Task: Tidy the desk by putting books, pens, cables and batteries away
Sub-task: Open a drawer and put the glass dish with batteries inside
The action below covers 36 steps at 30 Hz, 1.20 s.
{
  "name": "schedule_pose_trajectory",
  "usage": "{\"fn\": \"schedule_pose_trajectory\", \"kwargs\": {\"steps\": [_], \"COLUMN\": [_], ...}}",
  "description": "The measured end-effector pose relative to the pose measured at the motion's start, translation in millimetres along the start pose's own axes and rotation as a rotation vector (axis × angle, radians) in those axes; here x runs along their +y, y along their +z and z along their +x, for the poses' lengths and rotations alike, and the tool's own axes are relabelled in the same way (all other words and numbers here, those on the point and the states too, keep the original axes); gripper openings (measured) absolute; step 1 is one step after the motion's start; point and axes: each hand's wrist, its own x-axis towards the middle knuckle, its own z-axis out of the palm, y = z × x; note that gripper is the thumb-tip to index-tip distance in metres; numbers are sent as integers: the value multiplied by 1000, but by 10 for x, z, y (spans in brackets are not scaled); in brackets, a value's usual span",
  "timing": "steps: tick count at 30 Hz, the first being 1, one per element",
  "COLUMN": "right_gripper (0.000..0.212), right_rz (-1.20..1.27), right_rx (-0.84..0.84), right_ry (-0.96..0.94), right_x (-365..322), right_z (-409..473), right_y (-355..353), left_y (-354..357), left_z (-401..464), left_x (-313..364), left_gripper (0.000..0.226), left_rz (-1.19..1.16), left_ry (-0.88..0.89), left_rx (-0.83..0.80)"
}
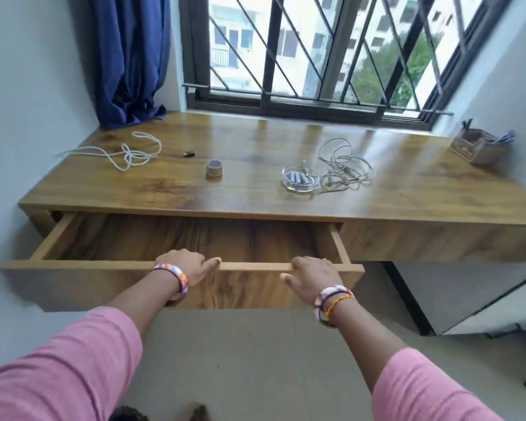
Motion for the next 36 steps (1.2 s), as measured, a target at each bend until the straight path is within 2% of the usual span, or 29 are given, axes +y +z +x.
{"fn": "schedule_pose_trajectory", "kwargs": {"steps": [4, 7, 13, 19, 21, 24, 26, 28, 31, 33, 34, 36], "right_gripper": [40, 39, 44, 41, 36, 18, 17, 19, 22, 27, 30, 30], "right_rz": [160, 249, 162, 128, 163, 193, 222, 251, 294, 308, 298, 264], "right_rx": [-156, -307, -557, -759, -815, -909, -985, -1056, -1120, -1103, -1095, -1091], "right_ry": [41, -1, -43, -52, -72, -89, -79, -65, -52, -42, -45, -75], "right_x": [80, 179, 178, 114, 118, 139, 163, 185, 209, 211, 208, 195], "right_z": [-221, -393, -721, -1074, -1190, -1335, -1422, -1523, -1675, -1721, -1728, -1719], "right_y": [-125, -164, -201, -214, -161, -69, 19, 108, 184, 170, 161, 141], "left_y": [29, 65, 171, 183, 146, 64, 47, 55, 226, 236, 263, 308], "left_z": [-322, -545, -946, -1274, -1413, -1600, -1686, -1801, -1855, -1847, -1843, -1845], "left_x": [40, 29, 24, 109, 186, 322, 452, 597, 668, 662, 639, 606], "left_gripper": [64, 65, 53, 56, 57, 49, 31, 27, 37, 40, 39, 38], "left_rz": [77, 67, -27, -164, -142, -37, 249, 435, 397, 354, 309, 223], "left_ry": [58, 78, 86, 28, 18, -2, 9, 30, 66, 177, 173, 35], "left_rx": [-119, -193, -352, -649, -759, -867, -855, -822, -816, -753, -733, -727]}}
